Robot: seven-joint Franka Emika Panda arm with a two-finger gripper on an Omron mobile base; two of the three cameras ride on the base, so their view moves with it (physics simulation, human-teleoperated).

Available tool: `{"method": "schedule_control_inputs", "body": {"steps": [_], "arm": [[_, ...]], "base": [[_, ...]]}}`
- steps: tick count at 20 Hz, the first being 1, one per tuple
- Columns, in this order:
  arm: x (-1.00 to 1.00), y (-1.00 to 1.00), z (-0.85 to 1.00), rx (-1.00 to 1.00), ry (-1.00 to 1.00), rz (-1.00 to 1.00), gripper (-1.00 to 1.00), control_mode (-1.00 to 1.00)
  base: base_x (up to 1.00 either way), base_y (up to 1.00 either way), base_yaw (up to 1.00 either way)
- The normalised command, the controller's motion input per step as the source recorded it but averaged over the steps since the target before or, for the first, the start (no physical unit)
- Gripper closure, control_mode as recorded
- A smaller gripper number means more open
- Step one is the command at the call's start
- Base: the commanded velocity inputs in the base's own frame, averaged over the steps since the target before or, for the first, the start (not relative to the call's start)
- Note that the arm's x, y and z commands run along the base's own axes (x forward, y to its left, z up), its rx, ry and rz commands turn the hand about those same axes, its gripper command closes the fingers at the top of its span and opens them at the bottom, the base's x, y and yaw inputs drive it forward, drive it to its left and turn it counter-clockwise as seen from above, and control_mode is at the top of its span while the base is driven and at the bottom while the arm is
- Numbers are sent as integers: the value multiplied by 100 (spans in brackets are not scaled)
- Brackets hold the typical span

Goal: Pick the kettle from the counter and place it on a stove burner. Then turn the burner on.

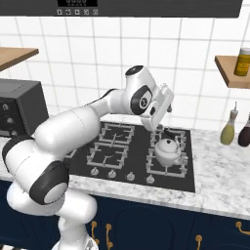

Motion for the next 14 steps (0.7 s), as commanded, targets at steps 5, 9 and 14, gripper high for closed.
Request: {"method": "schedule_control_inputs", "body": {"steps": [5, 9, 14], "arm": [[-100, 1, -29, 1, 14, 21, -100, -100], [-70, 24, -47, 21, 0, -19, -100, -100], [-17, 31, -28, 19, 17, -14, -100, -100]], "base": [[0, 0, 0], [0, 0, 0], [0, 0, 0]]}}
